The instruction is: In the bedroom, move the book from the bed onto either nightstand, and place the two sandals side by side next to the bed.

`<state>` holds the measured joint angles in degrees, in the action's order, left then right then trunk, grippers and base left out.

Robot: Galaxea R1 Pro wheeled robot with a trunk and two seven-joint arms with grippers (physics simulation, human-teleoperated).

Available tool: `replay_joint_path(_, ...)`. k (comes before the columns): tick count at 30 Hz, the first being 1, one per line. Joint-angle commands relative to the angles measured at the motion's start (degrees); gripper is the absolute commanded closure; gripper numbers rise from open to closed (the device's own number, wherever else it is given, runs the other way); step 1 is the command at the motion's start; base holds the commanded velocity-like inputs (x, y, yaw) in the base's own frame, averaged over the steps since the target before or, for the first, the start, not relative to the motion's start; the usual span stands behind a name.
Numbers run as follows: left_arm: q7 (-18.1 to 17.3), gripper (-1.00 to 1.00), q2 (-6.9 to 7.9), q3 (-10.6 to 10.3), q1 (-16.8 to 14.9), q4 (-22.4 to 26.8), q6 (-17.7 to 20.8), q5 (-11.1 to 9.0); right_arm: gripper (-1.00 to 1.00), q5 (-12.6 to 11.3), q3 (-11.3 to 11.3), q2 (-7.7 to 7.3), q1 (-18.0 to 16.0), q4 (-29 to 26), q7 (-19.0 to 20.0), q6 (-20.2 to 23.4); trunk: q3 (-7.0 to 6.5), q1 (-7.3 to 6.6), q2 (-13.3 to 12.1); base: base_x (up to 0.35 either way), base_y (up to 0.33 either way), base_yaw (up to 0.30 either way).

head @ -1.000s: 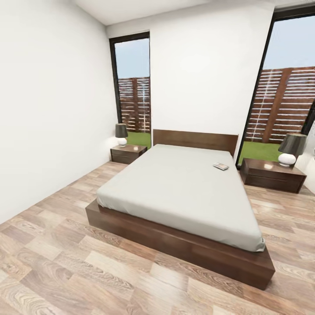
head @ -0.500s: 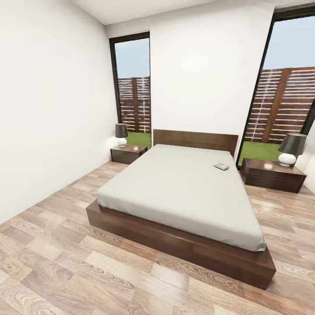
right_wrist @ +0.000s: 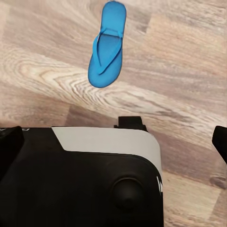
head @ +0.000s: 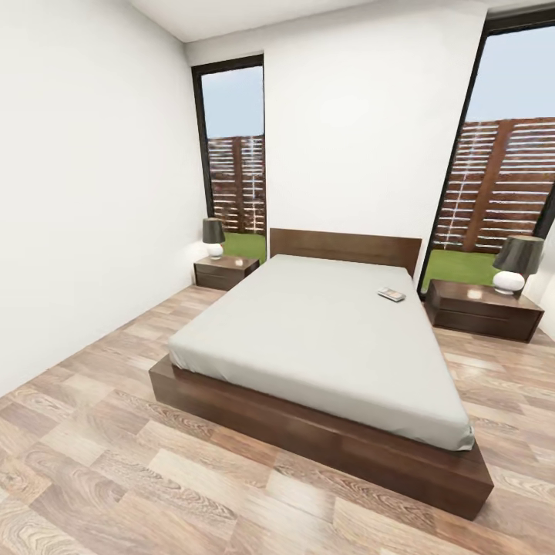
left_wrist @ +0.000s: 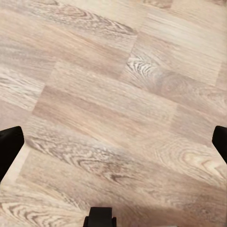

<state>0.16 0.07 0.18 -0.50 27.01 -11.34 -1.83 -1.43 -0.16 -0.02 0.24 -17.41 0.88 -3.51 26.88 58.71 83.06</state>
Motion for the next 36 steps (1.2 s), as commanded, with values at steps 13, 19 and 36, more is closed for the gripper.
replay_joint_path(13,0.02,-1.00,0.00,0.00,-0.02,-0.03,-0.17,-0.19,-1.00,-0.15,-0.02,0.00,0.02,-0.08,0.09,-0.10,0.05,0.01,0.02,0.022,0.000,-0.141)
replay_joint_path(19,0.02,-1.00,-0.01,0.00,-0.02,-0.03,-0.17,-0.19,-1.00,-0.15,-0.02,0.00,0.02,-0.08,0.09,-0.11,0.05,0.01,0.02,0.000,0.000,-0.157)
replay_joint_path(36,0.02,-1.00,-0.02,0.00,-0.02,-0.03,-0.17,-0.19,-1.00,-0.12,-0.03,-0.03,0.02,-0.08,0.09,-0.10,0.05,0.01,0.02,0.000,0.000,-0.007)
